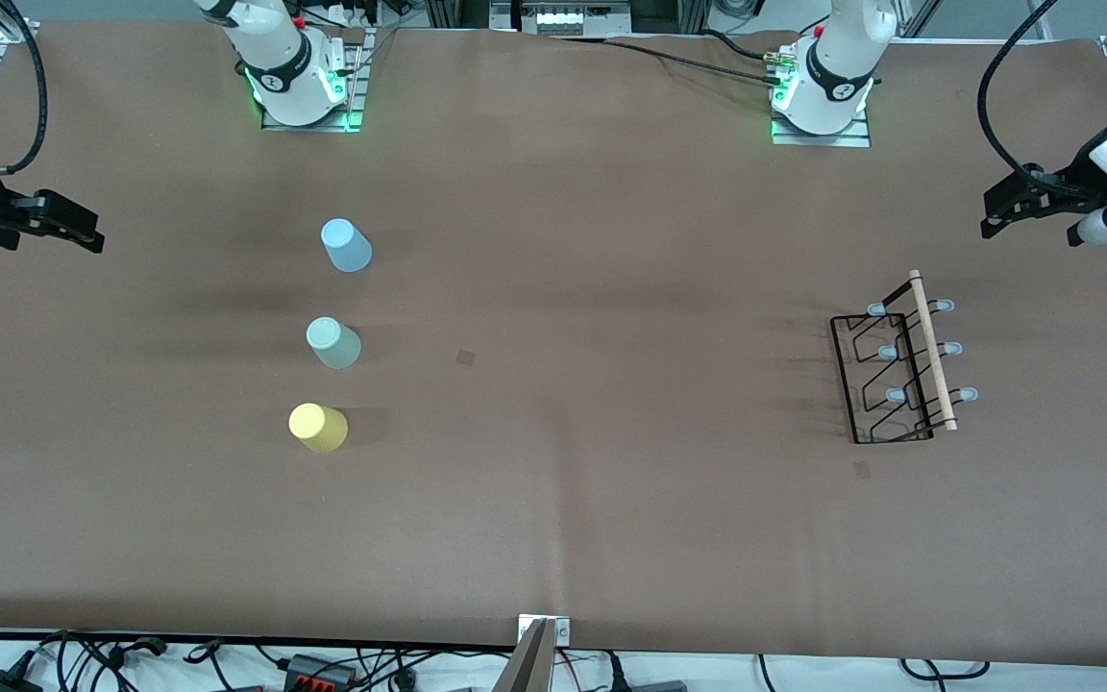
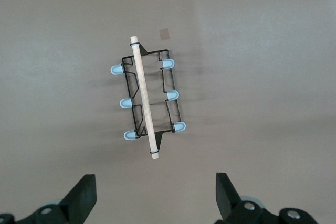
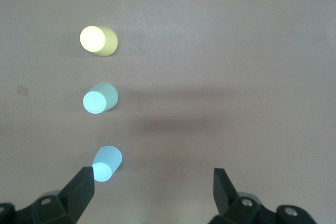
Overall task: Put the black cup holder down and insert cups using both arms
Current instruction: 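Reach the right gripper toward the teal cup while the left gripper approaches the rack, then grasp the teal cup with the right gripper while the left gripper grasps the rack handle, then slide the rack toward the table middle while the right gripper lifts the teal cup, then release the rack with the left gripper while the right gripper carries the cup, then lower the teal cup onto a rack peg with the right gripper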
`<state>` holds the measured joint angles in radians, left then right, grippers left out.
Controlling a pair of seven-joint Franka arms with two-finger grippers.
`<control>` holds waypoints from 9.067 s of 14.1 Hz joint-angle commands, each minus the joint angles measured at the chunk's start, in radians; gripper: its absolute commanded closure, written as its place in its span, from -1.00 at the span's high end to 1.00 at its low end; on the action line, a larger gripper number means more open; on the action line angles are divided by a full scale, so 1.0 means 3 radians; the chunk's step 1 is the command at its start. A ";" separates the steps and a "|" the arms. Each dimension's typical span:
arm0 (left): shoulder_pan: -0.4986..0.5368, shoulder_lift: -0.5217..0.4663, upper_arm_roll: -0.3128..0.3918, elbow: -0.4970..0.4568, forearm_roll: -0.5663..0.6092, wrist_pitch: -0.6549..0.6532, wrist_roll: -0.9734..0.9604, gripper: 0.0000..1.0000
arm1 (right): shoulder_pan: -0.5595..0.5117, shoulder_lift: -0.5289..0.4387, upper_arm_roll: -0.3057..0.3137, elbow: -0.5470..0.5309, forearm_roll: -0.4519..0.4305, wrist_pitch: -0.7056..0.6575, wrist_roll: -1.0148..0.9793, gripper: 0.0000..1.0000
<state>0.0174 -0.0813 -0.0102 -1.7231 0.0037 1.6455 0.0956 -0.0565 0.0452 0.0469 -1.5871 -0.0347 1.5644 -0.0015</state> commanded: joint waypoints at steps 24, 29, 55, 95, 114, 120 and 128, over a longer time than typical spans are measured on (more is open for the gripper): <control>0.0049 0.0077 -0.0012 0.0114 -0.0007 -0.0106 0.0055 1.00 | 0.0326 0.0131 0.0283 -0.1633 0.0213 0.1734 0.0485 1.00; 0.0131 0.0286 -0.0012 0.0129 -0.0012 -0.0234 0.0059 1.00 | 0.0321 0.0186 0.0283 -0.1526 0.0208 0.1765 0.0496 1.00; 0.0259 0.0685 -0.0058 -0.1655 0.0238 0.2614 -0.0084 -0.17 | 0.0628 0.0923 0.0278 -0.2103 0.0203 0.3288 0.0603 1.00; -0.1372 0.1988 -0.0973 0.0544 0.0356 0.1284 -0.2338 -0.97 | 0.0868 -0.0330 0.0268 -0.2057 0.0192 0.1760 0.0629 -0.88; -0.0556 0.1269 -0.0953 0.0584 0.0361 0.0436 -0.1588 1.00 | 0.1905 -0.0167 0.0288 -0.1455 0.0560 0.1657 0.3056 -0.91; 0.0273 0.1038 -0.0979 0.0595 0.0310 0.0109 -0.0638 1.00 | 0.2565 0.0727 0.0283 -0.0387 0.0413 0.1652 0.4278 -0.91; 0.0653 0.0966 -0.0953 0.0988 0.0259 -0.0366 0.0039 1.00 | 0.2827 0.1408 0.0278 0.0212 0.0136 0.1678 0.4811 -0.91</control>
<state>0.2113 0.2157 -0.2892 -1.4682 0.0956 1.5889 0.0794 0.7615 0.4286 0.1422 -1.5981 0.0307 2.0822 1.3866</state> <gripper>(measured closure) 0.000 0.344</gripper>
